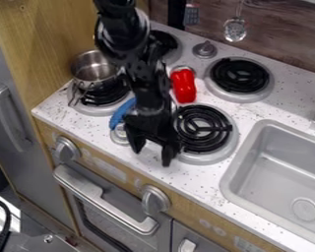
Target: Moved the silver pot from the front burner in the left side to the front burner in the right side.
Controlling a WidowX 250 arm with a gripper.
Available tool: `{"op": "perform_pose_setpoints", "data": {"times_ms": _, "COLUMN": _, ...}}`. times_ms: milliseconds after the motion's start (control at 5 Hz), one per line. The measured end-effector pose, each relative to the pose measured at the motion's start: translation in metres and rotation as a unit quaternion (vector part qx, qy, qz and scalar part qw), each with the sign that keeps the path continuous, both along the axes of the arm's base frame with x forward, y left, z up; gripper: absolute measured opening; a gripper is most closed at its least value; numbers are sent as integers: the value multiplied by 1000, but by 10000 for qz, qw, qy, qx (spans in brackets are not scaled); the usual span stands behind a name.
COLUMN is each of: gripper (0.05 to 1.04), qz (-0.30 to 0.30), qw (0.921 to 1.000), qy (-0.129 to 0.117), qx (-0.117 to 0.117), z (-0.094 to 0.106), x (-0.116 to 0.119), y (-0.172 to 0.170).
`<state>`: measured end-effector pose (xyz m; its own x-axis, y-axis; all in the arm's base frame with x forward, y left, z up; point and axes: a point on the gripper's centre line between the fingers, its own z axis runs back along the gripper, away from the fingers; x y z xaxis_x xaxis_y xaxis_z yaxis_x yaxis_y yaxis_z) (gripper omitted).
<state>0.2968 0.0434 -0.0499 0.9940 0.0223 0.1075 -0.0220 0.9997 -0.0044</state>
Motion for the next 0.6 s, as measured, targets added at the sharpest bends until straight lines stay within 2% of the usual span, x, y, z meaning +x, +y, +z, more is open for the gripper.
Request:
{"op": "perform_pose_setpoints", "data": {"times_ms": 200, "gripper": 999, "qz": 207, "qw": 9985, "qy": -497, "qx": 95, "z": 28, "x": 22, "y": 19}}
{"op": "perform_pose_setpoints", "data": {"times_ms": 400, "gripper": 999, "qz": 331, "qw": 9932, "qy": -1104, "qx": 156, "z": 47, "x": 57, "y": 42}}
{"op": "perform_pose_setpoints", "data": {"times_ms": 600, "gripper": 999, "qz": 391, "qw": 9889, "qy": -1391, "qx": 359, "z": 44, "x": 83, "y": 66}}
